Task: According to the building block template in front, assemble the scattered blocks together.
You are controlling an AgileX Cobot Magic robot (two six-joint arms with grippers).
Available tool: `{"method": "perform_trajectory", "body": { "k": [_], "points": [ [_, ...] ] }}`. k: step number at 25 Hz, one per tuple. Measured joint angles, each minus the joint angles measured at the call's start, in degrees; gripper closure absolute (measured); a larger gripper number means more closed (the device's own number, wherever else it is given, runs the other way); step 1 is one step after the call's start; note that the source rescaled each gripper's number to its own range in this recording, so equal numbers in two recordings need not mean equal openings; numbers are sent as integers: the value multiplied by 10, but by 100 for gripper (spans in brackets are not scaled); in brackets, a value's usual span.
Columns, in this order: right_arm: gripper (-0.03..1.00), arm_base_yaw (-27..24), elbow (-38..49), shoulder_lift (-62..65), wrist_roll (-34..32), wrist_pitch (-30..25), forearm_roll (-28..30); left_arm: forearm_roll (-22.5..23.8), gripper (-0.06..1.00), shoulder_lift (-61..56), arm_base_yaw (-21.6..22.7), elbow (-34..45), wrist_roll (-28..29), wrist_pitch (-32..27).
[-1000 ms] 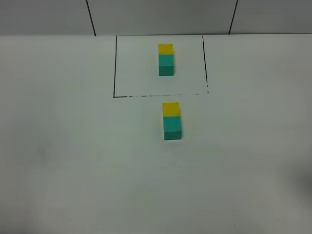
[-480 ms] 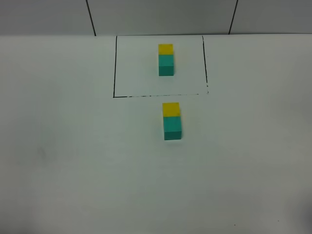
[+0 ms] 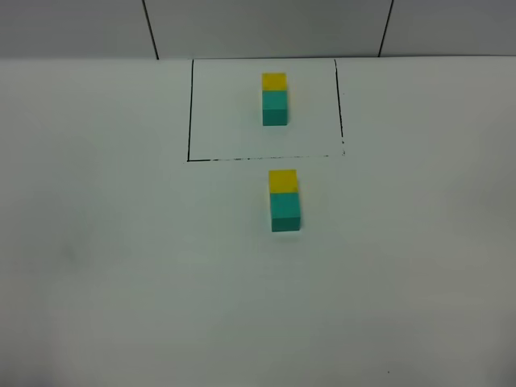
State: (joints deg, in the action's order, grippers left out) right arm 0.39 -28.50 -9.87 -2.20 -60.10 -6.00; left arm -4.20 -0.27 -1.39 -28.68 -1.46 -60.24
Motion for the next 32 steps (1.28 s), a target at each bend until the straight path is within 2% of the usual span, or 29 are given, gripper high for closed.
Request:
{"method": "perform_trajectory", "body": {
  "k": [11, 32],
  "points": [
    [19, 23, 4, 80, -1, -1, -1, 0, 28, 0, 0, 0, 1, 0],
    [24, 28, 4, 103, -1, -2, -2, 0, 28, 0, 0, 0, 1, 0]
  ]
}}
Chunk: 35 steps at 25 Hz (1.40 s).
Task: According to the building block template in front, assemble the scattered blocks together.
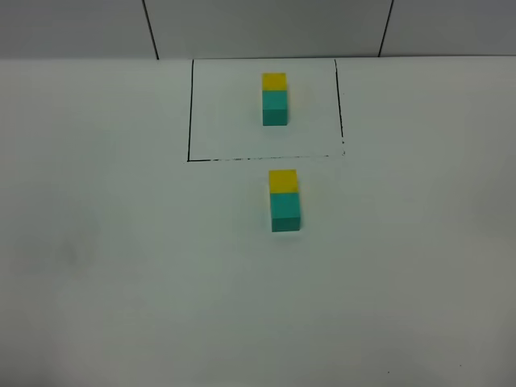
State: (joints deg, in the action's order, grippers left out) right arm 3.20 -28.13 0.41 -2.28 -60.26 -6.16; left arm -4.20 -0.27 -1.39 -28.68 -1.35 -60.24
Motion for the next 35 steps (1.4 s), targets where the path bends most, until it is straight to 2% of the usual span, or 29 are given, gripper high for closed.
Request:
{"method": "perform_trajectory", "body": {
  "k": [35],
  "points": [
    [24, 0, 0, 0, -1, 0, 0, 0, 28, 0, 0, 0, 0, 0]
  ]
}}
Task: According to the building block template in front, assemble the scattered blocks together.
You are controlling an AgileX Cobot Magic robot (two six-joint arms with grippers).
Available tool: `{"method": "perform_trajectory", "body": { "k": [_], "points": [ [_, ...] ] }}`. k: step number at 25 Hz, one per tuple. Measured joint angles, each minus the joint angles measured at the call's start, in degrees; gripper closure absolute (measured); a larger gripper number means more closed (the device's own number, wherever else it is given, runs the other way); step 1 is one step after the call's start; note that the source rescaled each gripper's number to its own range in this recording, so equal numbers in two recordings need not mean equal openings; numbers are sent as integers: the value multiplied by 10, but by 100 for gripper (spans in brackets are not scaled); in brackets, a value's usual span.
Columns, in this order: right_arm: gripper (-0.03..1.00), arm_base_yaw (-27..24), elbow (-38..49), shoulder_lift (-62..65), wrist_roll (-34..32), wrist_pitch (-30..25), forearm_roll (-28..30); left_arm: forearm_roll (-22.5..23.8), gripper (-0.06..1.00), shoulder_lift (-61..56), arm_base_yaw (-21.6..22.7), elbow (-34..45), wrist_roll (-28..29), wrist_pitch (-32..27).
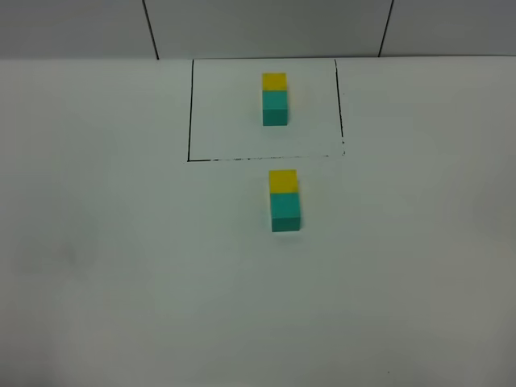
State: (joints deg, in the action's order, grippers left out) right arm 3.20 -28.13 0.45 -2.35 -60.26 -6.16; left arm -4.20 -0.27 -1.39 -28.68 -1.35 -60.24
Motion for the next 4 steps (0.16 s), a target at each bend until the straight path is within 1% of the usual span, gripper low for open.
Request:
{"method": "perform_trajectory", "body": {
  "k": [4],
  "points": [
    [24, 0, 0, 0, 0, 0, 0, 0, 28, 0, 0, 0, 0, 0]
  ]
}}
